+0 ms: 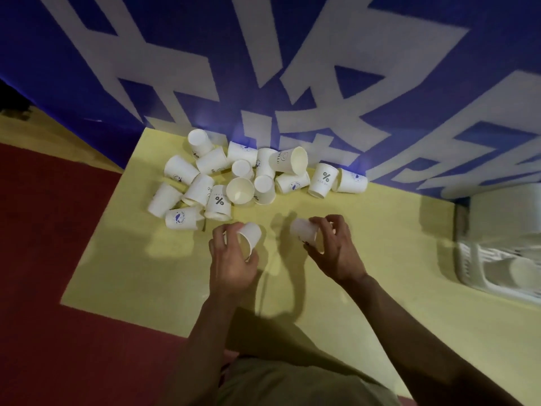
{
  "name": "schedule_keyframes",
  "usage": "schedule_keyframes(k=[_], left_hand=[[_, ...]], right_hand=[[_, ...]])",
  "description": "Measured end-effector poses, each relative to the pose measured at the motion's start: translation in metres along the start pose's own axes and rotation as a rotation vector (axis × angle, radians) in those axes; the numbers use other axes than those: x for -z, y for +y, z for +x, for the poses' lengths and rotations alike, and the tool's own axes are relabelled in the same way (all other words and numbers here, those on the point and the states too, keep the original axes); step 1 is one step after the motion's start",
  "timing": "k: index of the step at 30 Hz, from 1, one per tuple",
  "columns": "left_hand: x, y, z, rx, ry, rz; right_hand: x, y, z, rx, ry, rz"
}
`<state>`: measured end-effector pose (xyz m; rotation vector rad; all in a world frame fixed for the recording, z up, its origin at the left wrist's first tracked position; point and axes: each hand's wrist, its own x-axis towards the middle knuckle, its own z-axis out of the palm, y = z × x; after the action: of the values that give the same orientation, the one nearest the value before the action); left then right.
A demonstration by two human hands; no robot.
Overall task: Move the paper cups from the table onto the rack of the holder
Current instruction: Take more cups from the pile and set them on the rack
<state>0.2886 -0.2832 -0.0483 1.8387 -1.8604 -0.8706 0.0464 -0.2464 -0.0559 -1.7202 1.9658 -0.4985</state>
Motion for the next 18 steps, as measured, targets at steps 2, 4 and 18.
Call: schedule_keyframes(k=[2,4,18], left_hand=[[-0.013,0.017,-0.006,-0.028,-0.038,0.013],[-0.028,0.037,-0.015,-0.047,-0.063,0.027],[-0.167,0.222,-0.117,-0.267,-0.156,0.019]], right_hand=[[0.017,0.014,-0.024,-0.038,0.063,0.013],[0.033,0.029,-0.048,-0.063,0.100,-0.001],[0.163,0.179,-0.185,-0.106,0.246,0.024]])
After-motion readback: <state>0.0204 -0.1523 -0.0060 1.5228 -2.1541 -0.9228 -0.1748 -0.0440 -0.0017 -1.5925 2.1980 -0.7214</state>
